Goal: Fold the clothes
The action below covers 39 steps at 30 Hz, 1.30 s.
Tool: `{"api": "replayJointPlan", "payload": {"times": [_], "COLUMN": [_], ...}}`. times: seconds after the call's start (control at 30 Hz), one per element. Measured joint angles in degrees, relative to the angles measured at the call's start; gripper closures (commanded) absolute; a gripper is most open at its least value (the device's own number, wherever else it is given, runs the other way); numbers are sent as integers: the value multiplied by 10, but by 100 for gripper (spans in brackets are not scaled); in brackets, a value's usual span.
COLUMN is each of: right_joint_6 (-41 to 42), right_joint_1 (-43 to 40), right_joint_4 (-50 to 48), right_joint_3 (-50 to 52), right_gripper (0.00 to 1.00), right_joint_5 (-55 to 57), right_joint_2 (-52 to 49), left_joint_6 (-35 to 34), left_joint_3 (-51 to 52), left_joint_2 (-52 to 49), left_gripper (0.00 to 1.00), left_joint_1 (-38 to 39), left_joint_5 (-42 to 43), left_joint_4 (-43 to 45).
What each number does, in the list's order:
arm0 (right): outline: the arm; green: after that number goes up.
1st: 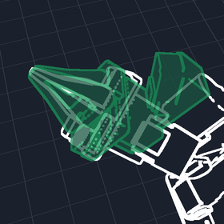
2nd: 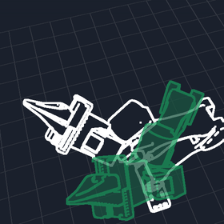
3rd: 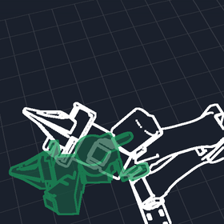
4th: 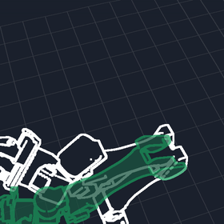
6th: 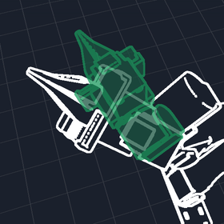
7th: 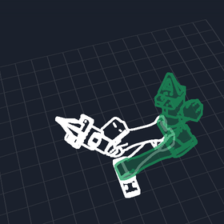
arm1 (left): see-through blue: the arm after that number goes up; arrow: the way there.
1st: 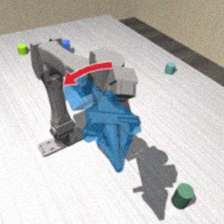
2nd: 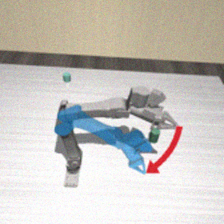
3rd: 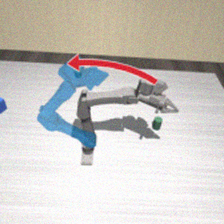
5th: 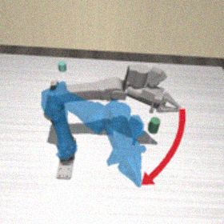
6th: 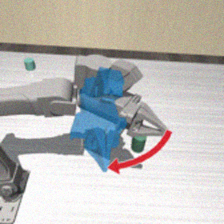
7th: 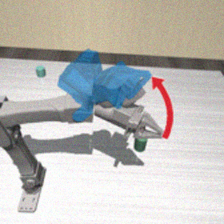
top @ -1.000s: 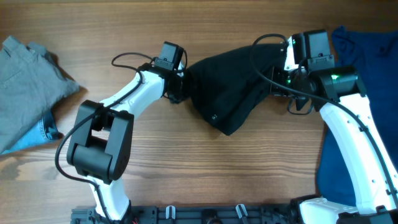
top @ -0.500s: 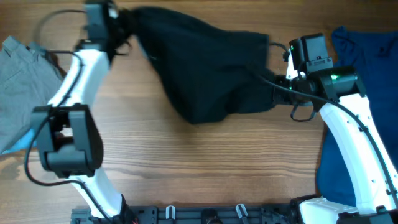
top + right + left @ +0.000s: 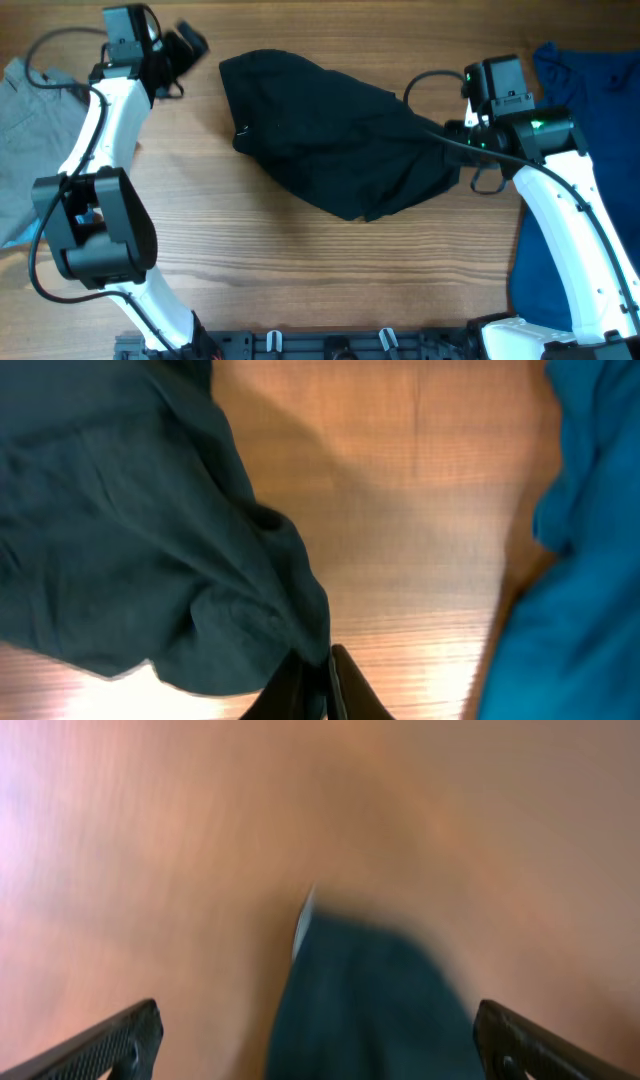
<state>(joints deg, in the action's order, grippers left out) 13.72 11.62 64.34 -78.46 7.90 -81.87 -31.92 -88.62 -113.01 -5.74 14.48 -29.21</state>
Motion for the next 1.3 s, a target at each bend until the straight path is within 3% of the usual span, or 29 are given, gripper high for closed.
{"api": "replayJointPlan", "payload": {"times": [0.2, 0.37, 0.53, 0.63, 0.67, 0.77, 0.8, 0.97, 1.03, 1.07, 1.1, 1.13, 1.2, 1.23, 1.3], "right_joint_6": [0, -1, -2, -11, -14, -20, -21, -23, -24, -25, -25, -28, -26, -29, -32], "right_joint_1": [0, 0, 0, 0, 0, 0, 0, -1, -4, -9, -13, -22, -41, -49, -66], "right_joint_4": [-31, -31, -38, -45, -47, -53, -58, -134, -195, -228, -254, -287, -328, -338, -335], "right_joint_3": [0, 0, 0, 0, 0, 0, 0, 1, 3, 4, 4, 4, 4, 4, 4], "right_gripper": [87, 83, 90, 96, 96, 96, 96, 96, 94, 81, 64, 47, 34, 26, 20], "right_joint_5": [1, 1, 1, 1, 1, 2, 3, 31, 45, 50, 53, 57, 62, 62, 61], "right_joint_2": [0, 0, 0, -2, -4, -17, -28, -68, -85, -93, -97, -101, -101, -101, -101], "left_joint_6": [17, 35, 43, 43, 43, 41, 42, 10, -21, -38, -52, -68, -94, -99, -111], "left_joint_3": [11, 63, 113, 127, 128, 130, 130, 133, 133, 132, 132, 130, 124, 121, 114], "left_joint_2": [0, 0, 0, -7, -10, -21, -23, -28, -28, -28, -28, -28, -29, -29, -29], "left_gripper": [0, 0, 2, 11, 23, 87, 96, 96, 96, 96, 84, 52, 4, 0, 0], "left_joint_1": [36, 80, 115, 121, 121, 121, 122, 129, 127, 123, 119, 113, 98, 91, 77], "left_joint_5": [28, 33, 26, 24, 24, 32, 35, 48, 52, 54, 56, 58, 60, 62, 69], "left_joint_4": [-240, -168, -84, -34, -16, 45, 63, 196, 236, 251, 262, 273, 283, 283, 269]}}
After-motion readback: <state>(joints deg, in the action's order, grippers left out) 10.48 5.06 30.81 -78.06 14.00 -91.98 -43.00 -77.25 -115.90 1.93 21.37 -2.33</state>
